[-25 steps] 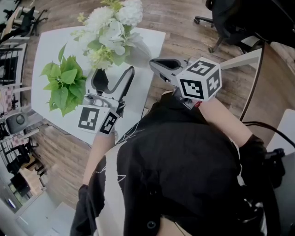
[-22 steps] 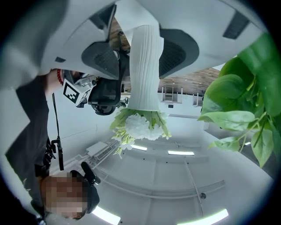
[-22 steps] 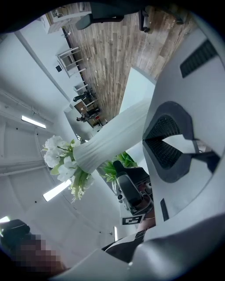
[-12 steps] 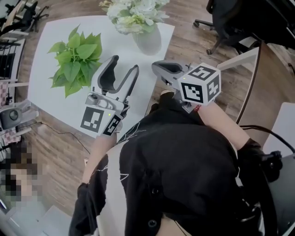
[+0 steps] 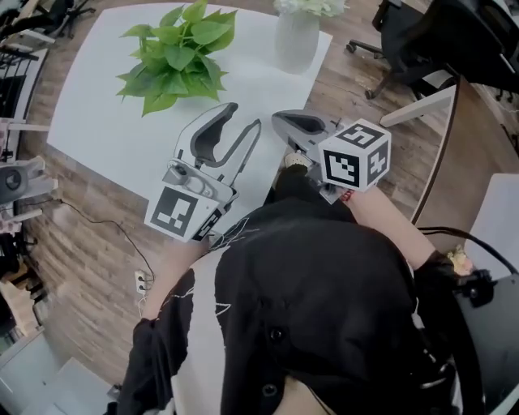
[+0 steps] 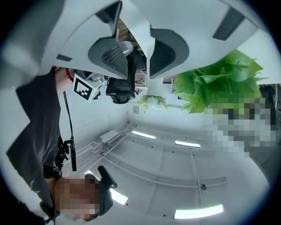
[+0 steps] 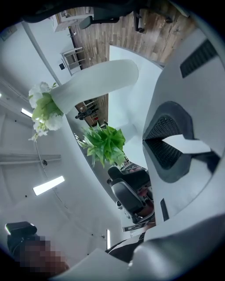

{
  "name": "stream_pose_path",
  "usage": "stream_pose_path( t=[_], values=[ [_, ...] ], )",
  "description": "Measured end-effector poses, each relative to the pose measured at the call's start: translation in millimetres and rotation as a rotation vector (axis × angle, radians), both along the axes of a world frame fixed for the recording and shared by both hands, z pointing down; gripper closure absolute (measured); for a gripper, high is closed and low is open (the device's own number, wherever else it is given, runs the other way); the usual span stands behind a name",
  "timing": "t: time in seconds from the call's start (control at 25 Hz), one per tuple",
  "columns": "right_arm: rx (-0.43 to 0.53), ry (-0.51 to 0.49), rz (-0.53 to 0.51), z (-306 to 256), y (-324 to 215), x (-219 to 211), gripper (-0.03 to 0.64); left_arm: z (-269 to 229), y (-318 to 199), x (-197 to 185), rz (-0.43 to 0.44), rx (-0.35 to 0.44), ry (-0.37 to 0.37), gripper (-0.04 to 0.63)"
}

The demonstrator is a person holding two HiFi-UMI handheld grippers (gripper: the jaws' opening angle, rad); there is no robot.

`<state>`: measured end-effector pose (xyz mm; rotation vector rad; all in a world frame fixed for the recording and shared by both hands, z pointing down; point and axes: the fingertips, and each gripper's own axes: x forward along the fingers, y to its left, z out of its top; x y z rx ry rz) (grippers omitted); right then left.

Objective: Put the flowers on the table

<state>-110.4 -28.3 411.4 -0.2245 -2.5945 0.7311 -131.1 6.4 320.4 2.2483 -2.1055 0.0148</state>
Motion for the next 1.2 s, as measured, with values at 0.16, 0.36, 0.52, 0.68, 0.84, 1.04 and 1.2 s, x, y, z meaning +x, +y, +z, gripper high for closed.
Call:
stream_pose_path(
  t=[0.16,0.36,0.52,0.68,0.84,1.04,1.2],
  values=[
    [0.015,0.003,-0.025,1.5,43.4,-1.4,0.604,2.9,43.9,-8.1,-0.042,0.013,0.029,0.474],
    [0.025,-0.004,-0.035,-1.1,94.3,-2.0,0.604,8.1,94.9,-12.2,-0.065,0.014,0.047,0.489],
    [0.027,0.002,-0.037,-1.9,129.1,0.2,0.604,11.8,133.8,-14.6,-0.083,0.006,0.051,0.510],
    [0.035,0.001,-0.053,-7.8,153.2,-0.4,0.604,16.4,165.8,-24.3,-0.127,-0.002,0.094,0.545],
    [0.074,-0.019,-0.083,-17.2,163.2,2.1,0.604,24.8,180.7,-28.4,-0.145,-0.023,0.145,0.580],
    [0.087,-0.019,-0.103,-22.5,158.5,7.9,0.604,25.8,182.0,-21.5,-0.147,-0.066,0.135,0.581],
    [0.086,-0.011,-0.105,-26.1,146.8,10.1,0.604,33.9,184.1,-24.7,-0.175,-0.119,0.164,0.581]
  ],
)
